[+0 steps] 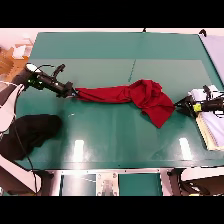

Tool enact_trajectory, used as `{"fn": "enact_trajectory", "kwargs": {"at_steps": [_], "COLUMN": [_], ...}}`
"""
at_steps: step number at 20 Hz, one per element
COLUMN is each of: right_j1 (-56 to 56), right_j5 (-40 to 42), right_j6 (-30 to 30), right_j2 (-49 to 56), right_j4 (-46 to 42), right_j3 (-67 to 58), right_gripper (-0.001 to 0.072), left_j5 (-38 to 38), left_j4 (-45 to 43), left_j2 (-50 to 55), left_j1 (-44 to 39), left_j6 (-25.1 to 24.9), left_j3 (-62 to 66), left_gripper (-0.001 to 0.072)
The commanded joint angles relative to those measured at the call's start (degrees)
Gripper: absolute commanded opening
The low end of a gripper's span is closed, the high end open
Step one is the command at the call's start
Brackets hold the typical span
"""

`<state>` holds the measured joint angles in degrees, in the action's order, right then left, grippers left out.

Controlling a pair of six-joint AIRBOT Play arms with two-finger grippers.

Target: Fold the shirts.

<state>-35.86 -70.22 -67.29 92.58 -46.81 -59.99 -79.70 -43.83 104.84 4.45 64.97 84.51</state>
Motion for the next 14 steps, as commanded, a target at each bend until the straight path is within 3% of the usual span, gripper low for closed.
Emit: {"fn": "enact_trajectory", "kwargs": {"at_steps": [1,2,4,7,9,14], "right_j1": [2.51,4.2,7.61,10.64,10.8,8.79], "right_j5": [1.64,1.68,1.81,-3.23,-8.76,-9.62], "right_j6": [0.11,0.46,1.05,1.79,1.73,0.04], "right_j2": [3.08,3.8,4.26,3.52,0.17,-12.85], "right_j4": [-0.35,0.74,2.54,5.68,11.98,30.45], "right_j3": [0.59,0.59,0.33,-5.29,-13.16,-39.39], "right_gripper": [0.049,0.0469,0.0015,0.0017,0.0017,0.0017], "left_j5": [-2.34,-2.64,-3.76,-7.93,-11.23,-3.63], "left_j4": [0.02,0.07,0.15,1.77,7.34,25.73], "left_j2": [0.04,0.04,0.04,-0.26,-0.76,-8.22], "left_j1": [0.31,0.31,0.28,0.31,0.31,0.31], "left_j6": [1.05,1.2,2.49,2.67,4.09,4.48], "left_j3": [0.79,0.79,1.25,5.68,12.28,34.86], "left_gripper": [0.003,0.003,0.003,0.003,0.003,0.0029]}}
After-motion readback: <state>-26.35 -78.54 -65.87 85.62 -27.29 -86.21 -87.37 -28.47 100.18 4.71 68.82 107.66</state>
